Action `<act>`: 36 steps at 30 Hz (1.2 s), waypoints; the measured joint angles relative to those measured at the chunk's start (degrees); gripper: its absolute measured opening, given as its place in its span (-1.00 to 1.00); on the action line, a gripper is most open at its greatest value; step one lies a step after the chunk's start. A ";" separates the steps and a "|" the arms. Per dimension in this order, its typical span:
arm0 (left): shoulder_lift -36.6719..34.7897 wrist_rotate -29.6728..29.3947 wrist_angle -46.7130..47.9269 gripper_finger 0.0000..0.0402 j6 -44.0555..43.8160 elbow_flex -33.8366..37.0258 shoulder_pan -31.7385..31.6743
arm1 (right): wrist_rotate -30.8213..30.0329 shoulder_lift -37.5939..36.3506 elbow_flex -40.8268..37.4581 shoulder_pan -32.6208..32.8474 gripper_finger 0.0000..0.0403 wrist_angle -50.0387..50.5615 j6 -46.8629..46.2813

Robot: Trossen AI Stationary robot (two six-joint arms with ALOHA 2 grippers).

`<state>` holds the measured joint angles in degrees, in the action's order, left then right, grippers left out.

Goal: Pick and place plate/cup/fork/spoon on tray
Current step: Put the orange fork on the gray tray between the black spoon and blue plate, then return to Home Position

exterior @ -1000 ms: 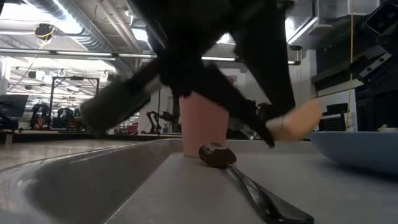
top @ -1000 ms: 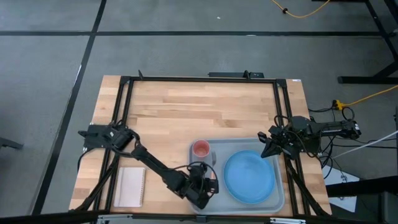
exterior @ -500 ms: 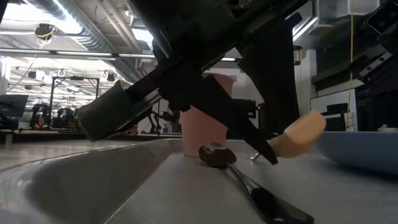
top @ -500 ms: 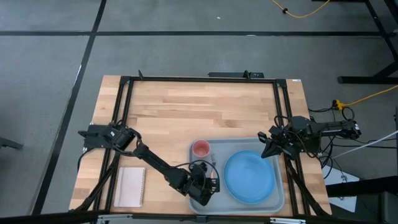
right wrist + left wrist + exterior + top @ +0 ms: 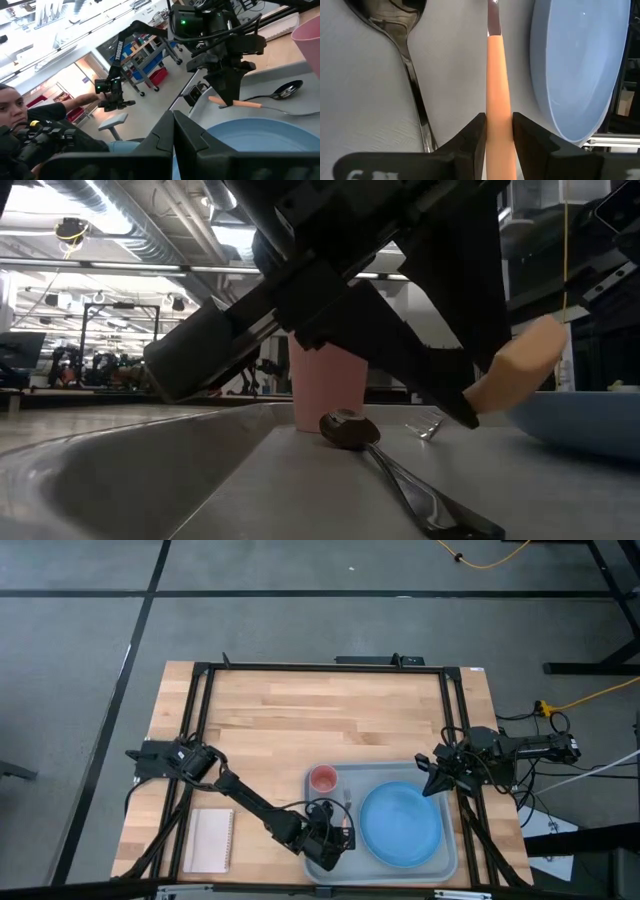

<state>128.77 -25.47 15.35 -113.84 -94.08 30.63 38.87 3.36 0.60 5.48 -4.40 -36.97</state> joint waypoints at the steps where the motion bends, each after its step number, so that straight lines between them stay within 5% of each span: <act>1: 0.00 -0.11 0.00 -0.56 0.19 0.00 0.00 | 0.00 0.01 0.00 0.00 -0.97 0.00 0.00; 36: -0.03 7.04 0.72 -0.51 -1.27 0.00 -0.81 | 0.35 0.01 0.02 0.00 -0.97 0.00 -0.04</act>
<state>128.74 -18.44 16.08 -115.11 -94.08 29.82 39.22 3.37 0.62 5.48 -4.40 -37.01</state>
